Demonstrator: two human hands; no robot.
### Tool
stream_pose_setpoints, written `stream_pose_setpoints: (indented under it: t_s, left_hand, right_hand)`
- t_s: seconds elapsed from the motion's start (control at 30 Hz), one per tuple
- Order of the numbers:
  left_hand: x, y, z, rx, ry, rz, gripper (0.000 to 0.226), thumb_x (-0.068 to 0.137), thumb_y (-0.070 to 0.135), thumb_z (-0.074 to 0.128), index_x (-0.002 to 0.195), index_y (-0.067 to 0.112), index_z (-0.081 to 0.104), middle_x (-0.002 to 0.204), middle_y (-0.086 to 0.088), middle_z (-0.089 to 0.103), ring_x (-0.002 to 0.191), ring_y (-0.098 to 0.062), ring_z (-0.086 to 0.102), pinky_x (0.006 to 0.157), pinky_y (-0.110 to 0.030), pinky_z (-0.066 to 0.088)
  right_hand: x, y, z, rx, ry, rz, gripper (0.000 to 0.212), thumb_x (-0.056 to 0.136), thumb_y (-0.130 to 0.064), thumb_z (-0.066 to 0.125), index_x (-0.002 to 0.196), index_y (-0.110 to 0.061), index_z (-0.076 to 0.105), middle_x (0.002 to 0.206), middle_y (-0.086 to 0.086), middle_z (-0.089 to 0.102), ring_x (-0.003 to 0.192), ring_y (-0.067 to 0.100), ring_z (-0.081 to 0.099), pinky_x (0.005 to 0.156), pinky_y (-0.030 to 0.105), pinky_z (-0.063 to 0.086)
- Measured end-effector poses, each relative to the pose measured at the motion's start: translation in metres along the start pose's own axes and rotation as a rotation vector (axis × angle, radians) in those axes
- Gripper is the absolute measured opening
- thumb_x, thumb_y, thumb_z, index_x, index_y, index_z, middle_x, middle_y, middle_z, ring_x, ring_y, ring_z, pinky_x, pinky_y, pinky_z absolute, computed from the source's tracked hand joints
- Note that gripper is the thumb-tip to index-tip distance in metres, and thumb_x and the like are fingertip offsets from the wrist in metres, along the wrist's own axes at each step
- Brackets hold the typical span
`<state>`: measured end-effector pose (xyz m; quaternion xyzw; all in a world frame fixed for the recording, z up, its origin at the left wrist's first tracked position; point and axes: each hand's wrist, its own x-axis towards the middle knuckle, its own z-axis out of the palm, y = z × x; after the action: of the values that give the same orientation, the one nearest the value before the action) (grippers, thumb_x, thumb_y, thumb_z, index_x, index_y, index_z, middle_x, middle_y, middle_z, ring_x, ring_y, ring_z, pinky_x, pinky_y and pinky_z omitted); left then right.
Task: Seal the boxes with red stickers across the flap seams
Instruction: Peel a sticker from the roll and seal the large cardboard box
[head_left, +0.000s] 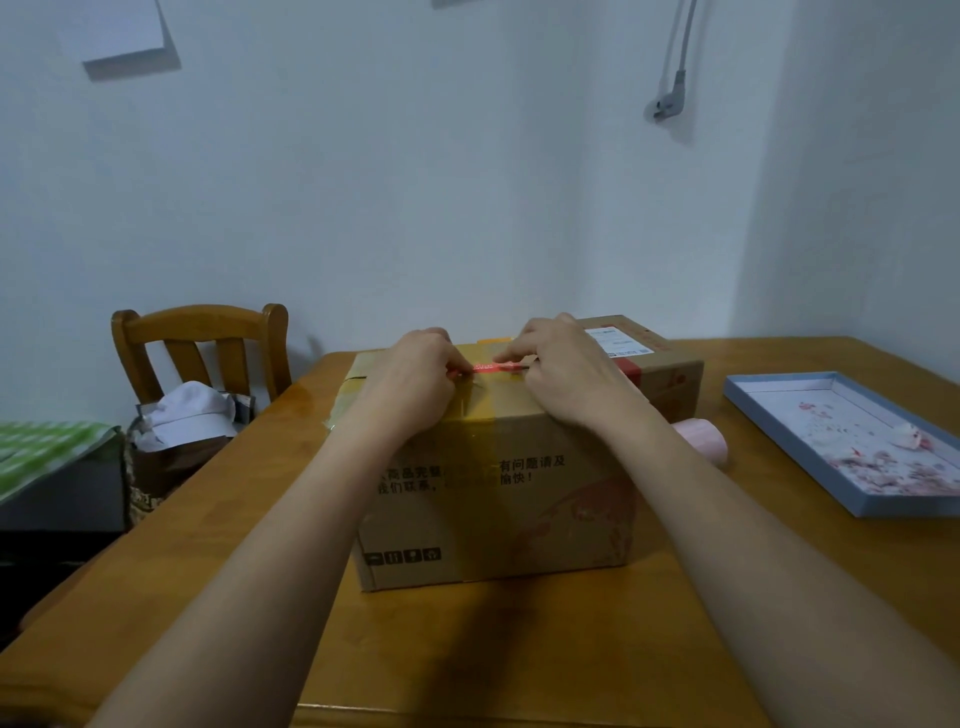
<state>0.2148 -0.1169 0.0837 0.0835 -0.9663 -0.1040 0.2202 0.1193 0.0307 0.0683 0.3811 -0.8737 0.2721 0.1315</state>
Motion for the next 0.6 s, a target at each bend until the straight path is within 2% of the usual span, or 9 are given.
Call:
stream_pose_setpoints:
  t_s: [0.13,0.23,0.3,0.43,0.53,0.6]
  left_hand:
    - [-0.001,0.0,-0.001,-0.03,-0.009,0.045,0.043,0.09,-0.007,0.044,0.112,0.015,0.073,0.107,0.0,0.058,0.088,-0.013,0.049,0.056,-0.01,0.03]
    - [-0.001,0.001,0.0,-0.034,-0.002,0.046,0.042,0.089,-0.008,0.044,0.111,0.013,0.074,0.108,0.0,0.058,0.085,-0.012,0.048,0.052,-0.009,0.029]
    - [0.001,0.002,0.002,-0.035,0.001,0.029,0.043,0.089,-0.009,0.044,0.109,0.014,0.074,0.108,0.0,0.059,0.086,-0.013,0.049,0.054,-0.01,0.03]
    - [0.007,0.002,0.006,-0.041,-0.018,-0.027,0.043,0.089,-0.01,0.043,0.105,0.014,0.076,0.108,-0.005,0.065,0.088,-0.018,0.056,0.073,-0.02,0.043]
    - [0.01,0.004,0.006,-0.029,-0.028,-0.056,0.043,0.088,-0.008,0.044,0.102,0.016,0.077,0.106,-0.007,0.067,0.082,-0.016,0.057,0.074,-0.023,0.049]
    - [0.011,0.006,0.006,-0.022,-0.031,-0.068,0.039,0.089,-0.007,0.047,0.102,0.015,0.077,0.107,-0.007,0.067,0.085,-0.017,0.06,0.077,-0.025,0.052]
  right_hand:
    - [0.003,-0.001,0.003,0.002,-0.034,0.043,0.055,0.07,-0.025,0.028,0.098,-0.04,0.073,0.112,-0.006,0.055,0.105,0.022,0.049,0.096,0.045,0.043]
    - [0.002,-0.001,0.003,0.008,-0.029,0.056,0.055,0.069,-0.025,0.028,0.097,-0.038,0.073,0.111,-0.005,0.056,0.106,0.022,0.048,0.095,0.044,0.044]
    - [0.003,0.0,0.004,0.002,-0.024,0.066,0.053,0.07,-0.026,0.029,0.095,-0.039,0.073,0.11,-0.004,0.057,0.105,0.022,0.049,0.094,0.044,0.045]
    - [0.005,-0.001,0.005,-0.028,-0.043,0.104,0.05,0.069,-0.026,0.03,0.093,-0.038,0.073,0.108,-0.005,0.058,0.107,0.023,0.049,0.094,0.046,0.045]
    - [0.004,-0.004,0.004,-0.051,-0.062,0.11,0.049,0.069,-0.027,0.032,0.093,-0.037,0.074,0.108,-0.004,0.058,0.108,0.024,0.049,0.096,0.048,0.044]
    - [0.004,-0.004,0.004,-0.04,-0.046,0.116,0.049,0.069,-0.026,0.032,0.091,-0.035,0.074,0.106,-0.003,0.058,0.105,0.024,0.05,0.096,0.048,0.044]
